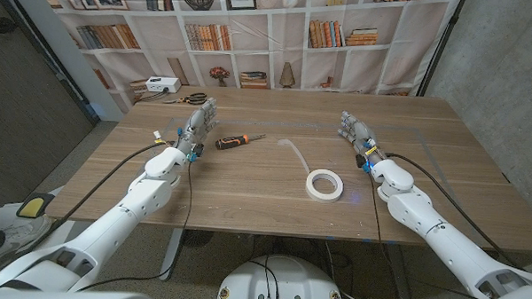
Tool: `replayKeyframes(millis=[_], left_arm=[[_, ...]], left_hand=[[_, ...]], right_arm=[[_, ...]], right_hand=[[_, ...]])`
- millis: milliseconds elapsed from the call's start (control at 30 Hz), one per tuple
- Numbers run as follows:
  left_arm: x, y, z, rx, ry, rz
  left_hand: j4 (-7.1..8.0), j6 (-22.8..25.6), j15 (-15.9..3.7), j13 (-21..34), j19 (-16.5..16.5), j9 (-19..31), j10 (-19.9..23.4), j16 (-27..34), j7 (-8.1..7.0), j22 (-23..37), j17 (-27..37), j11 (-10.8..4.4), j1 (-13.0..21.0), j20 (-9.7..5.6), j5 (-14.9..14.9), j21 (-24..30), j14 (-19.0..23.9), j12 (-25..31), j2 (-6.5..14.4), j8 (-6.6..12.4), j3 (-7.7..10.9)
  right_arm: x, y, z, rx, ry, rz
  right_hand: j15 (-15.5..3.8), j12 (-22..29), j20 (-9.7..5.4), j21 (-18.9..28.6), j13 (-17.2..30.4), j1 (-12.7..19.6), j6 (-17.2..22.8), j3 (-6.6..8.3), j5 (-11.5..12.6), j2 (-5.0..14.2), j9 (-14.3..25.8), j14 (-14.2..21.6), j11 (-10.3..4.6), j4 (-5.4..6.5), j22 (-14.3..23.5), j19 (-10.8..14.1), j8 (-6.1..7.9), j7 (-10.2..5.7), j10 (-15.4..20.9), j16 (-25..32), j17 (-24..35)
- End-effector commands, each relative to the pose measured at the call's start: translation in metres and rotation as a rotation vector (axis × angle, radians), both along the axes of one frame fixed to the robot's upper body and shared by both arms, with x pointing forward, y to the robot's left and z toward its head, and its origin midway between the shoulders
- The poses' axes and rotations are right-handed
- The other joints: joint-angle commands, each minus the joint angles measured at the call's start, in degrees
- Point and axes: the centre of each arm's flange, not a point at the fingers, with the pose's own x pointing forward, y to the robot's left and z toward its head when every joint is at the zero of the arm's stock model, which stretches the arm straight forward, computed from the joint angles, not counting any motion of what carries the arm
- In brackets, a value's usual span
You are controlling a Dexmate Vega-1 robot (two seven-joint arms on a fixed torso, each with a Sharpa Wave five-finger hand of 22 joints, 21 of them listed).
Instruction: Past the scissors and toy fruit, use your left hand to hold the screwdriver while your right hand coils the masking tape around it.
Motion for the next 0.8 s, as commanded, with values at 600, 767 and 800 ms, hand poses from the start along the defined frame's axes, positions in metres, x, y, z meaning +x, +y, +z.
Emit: replayKeyframes(millis=[600,767,800], left_arm=[[-0.010,0.002,0.047,0.531,-0.015,0.352],[-0.014,-0.009,0.052,0.626,0.001,0.391],[-0.016,-0.012,0.053,0.653,0.007,0.401]], left_hand=[[-1.19,2.55,-0.16,0.26,5.08,0.37,3.39,1.87,1.33,0.24,0.25,-0.08,0.49,1.06,-0.61,2.87,5.92,2.02,-0.77,1.17,-0.10],[-1.85,5.61,-0.89,0.41,6.85,0.49,6.02,2.60,2.20,0.22,0.38,-0.25,1.06,1.12,-0.64,3.58,9.77,2.95,-1.15,1.92,-0.02],[-2.03,6.53,-1.36,0.45,7.48,0.53,6.61,2.71,2.28,0.21,0.39,-0.12,1.38,0.95,-0.61,3.82,10.55,3.13,-1.14,2.14,0.10]], right_arm=[[-0.080,0.071,0.020,-0.197,-0.137,-0.093],[-0.088,0.071,0.016,-0.228,-0.151,-0.095],[-0.090,0.070,0.015,-0.228,-0.154,-0.092]], right_hand=[[1.74,0.92,0.74,0.95,0.07,0.53,1.35,0.22,-0.30,1.03,0.33,2.09,1.06,-0.33,0.31,1.03,0.49,0.38,1.73,1.20,0.13],[1.85,0.97,0.87,0.99,0.06,0.59,1.47,0.25,-0.33,1.25,0.33,2.38,1.07,-0.36,0.31,1.08,0.49,0.41,1.90,1.33,0.12],[1.83,1.00,0.87,1.00,0.06,0.59,1.52,0.25,-0.33,1.28,0.33,2.43,1.08,-0.37,0.31,1.09,0.50,0.45,1.98,1.35,0.11]])
